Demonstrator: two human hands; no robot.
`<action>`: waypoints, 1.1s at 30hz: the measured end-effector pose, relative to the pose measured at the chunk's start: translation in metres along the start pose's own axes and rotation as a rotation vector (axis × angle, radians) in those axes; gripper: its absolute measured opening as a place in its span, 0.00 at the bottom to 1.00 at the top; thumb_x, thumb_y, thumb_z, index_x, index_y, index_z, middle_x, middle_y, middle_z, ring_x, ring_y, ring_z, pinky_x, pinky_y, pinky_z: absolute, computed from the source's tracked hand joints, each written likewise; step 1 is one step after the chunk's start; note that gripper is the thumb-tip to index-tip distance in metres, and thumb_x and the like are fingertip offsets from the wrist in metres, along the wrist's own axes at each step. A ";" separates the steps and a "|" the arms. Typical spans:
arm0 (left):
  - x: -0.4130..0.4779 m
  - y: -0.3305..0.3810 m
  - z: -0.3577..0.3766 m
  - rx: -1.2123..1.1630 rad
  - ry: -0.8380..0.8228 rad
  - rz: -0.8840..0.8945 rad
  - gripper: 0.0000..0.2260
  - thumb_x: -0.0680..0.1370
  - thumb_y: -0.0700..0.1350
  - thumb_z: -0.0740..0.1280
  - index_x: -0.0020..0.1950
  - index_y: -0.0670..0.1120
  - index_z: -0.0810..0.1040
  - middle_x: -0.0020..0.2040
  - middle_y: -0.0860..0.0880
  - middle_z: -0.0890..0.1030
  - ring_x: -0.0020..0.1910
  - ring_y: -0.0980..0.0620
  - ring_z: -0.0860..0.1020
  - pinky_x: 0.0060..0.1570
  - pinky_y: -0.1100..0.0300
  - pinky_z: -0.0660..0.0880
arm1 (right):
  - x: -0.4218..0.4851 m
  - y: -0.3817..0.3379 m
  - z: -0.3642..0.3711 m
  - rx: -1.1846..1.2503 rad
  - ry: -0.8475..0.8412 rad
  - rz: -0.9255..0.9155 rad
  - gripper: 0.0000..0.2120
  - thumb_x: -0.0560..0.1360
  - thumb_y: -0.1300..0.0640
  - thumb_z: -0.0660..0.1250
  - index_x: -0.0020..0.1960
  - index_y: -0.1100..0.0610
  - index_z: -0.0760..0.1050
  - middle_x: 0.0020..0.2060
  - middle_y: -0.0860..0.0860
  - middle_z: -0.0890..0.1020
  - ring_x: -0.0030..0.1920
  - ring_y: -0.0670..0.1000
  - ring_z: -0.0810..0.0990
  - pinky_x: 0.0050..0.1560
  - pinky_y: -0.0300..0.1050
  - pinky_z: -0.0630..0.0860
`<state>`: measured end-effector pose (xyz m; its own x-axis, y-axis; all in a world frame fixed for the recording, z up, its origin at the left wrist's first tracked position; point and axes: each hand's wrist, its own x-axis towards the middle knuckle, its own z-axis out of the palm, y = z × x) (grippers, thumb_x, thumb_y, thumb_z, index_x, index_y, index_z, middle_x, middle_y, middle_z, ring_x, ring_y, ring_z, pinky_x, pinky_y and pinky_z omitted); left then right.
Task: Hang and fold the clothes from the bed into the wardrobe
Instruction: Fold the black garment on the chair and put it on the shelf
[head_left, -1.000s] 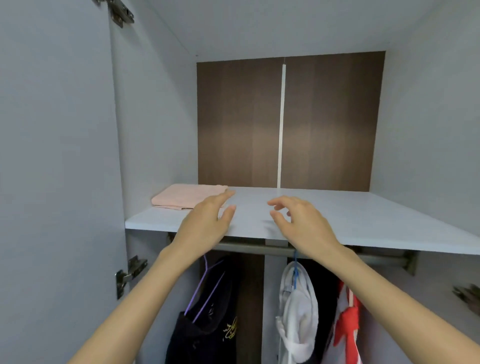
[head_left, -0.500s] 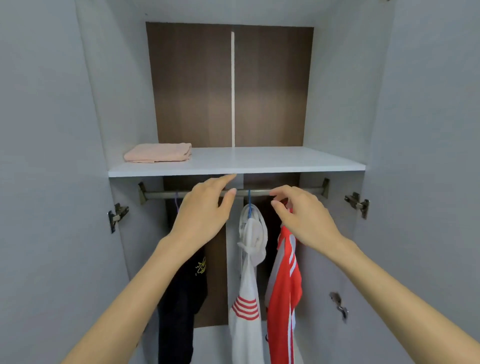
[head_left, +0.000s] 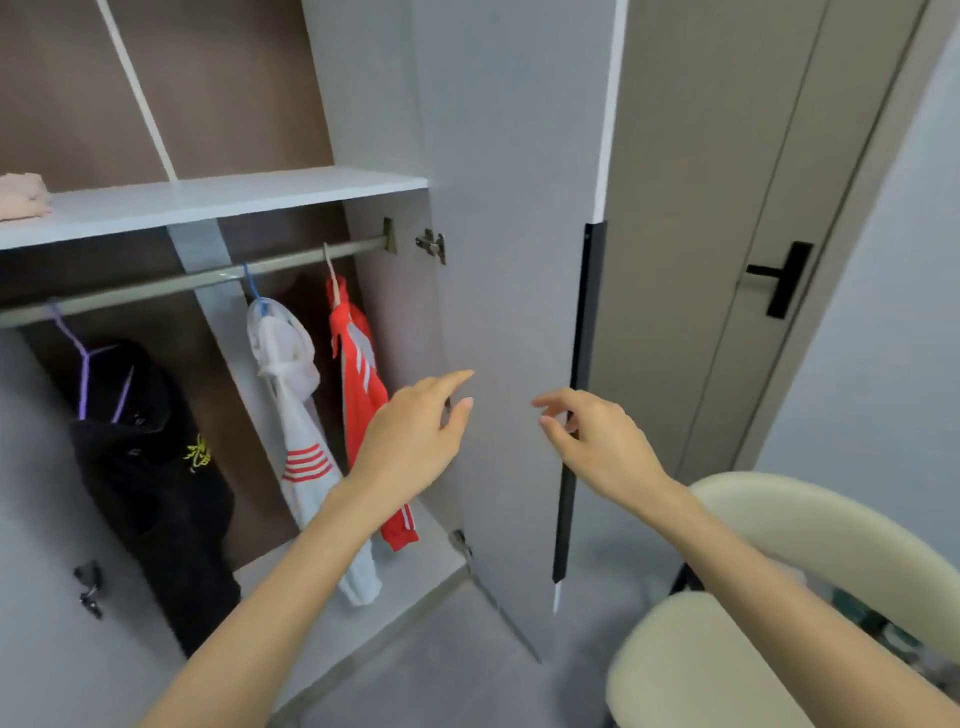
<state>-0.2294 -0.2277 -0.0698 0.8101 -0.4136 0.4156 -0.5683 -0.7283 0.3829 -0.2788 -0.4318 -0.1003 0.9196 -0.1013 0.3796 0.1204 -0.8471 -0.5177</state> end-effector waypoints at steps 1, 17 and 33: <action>-0.003 0.015 0.015 -0.012 -0.031 0.029 0.18 0.82 0.50 0.59 0.72 0.52 0.69 0.65 0.49 0.77 0.64 0.47 0.73 0.61 0.52 0.70 | -0.017 0.015 -0.008 -0.020 0.011 0.044 0.12 0.80 0.51 0.60 0.62 0.46 0.75 0.49 0.38 0.77 0.48 0.46 0.77 0.47 0.43 0.72; -0.063 0.300 0.251 -0.232 -0.540 0.420 0.17 0.82 0.49 0.57 0.72 0.52 0.69 0.64 0.52 0.76 0.60 0.50 0.75 0.55 0.54 0.72 | -0.316 0.247 -0.143 -0.097 0.133 0.719 0.12 0.80 0.52 0.61 0.62 0.49 0.75 0.52 0.45 0.79 0.49 0.46 0.78 0.48 0.47 0.77; -0.165 0.524 0.496 -0.272 -1.038 0.629 0.17 0.82 0.48 0.58 0.71 0.52 0.69 0.61 0.53 0.77 0.59 0.52 0.75 0.56 0.57 0.72 | -0.573 0.438 -0.201 -0.308 0.182 1.362 0.19 0.78 0.55 0.64 0.69 0.54 0.70 0.70 0.53 0.68 0.65 0.58 0.67 0.57 0.52 0.72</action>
<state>-0.5892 -0.8124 -0.3463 0.0468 -0.9761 -0.2122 -0.8101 -0.1613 0.5637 -0.8283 -0.8499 -0.3901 0.1836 -0.9679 -0.1716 -0.9198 -0.1076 -0.3775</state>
